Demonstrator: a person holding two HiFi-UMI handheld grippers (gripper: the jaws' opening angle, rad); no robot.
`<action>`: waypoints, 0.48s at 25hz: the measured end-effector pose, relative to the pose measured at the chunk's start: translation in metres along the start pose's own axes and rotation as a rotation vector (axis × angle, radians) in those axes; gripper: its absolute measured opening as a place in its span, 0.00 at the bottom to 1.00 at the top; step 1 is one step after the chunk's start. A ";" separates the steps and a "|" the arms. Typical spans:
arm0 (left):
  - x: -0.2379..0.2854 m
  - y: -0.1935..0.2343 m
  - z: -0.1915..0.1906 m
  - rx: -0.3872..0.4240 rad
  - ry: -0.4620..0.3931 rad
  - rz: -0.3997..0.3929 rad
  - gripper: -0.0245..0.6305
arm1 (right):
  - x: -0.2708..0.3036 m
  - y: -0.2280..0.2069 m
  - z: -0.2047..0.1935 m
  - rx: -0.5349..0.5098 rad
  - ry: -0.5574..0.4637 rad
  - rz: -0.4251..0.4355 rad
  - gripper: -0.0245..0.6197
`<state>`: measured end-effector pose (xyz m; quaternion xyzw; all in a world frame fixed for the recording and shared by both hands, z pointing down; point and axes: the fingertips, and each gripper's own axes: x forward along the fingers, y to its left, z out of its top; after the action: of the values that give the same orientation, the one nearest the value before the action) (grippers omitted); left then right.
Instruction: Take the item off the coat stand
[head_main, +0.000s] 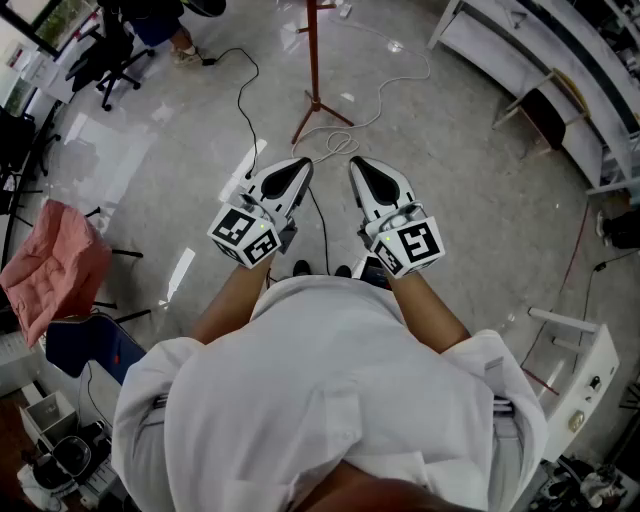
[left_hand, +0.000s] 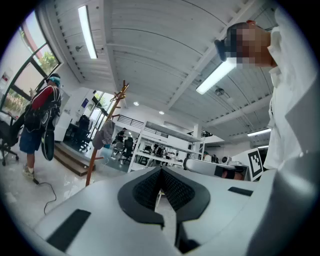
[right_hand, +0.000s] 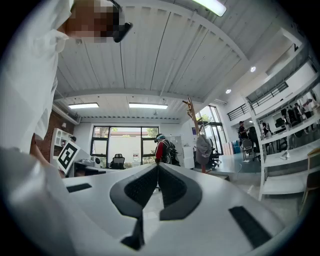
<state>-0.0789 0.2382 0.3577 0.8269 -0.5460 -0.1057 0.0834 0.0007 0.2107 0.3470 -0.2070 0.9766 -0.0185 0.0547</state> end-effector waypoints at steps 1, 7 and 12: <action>-0.005 0.004 0.001 -0.014 0.000 0.008 0.06 | 0.000 0.003 -0.002 0.013 0.001 -0.009 0.07; -0.013 0.001 0.005 -0.033 0.001 0.012 0.06 | -0.009 0.011 -0.005 0.045 0.022 -0.023 0.07; -0.010 -0.007 -0.005 -0.055 0.020 0.010 0.06 | -0.019 0.007 -0.007 0.056 0.018 -0.034 0.08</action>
<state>-0.0756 0.2504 0.3614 0.8227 -0.5460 -0.1121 0.1120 0.0140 0.2249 0.3550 -0.2218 0.9725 -0.0488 0.0516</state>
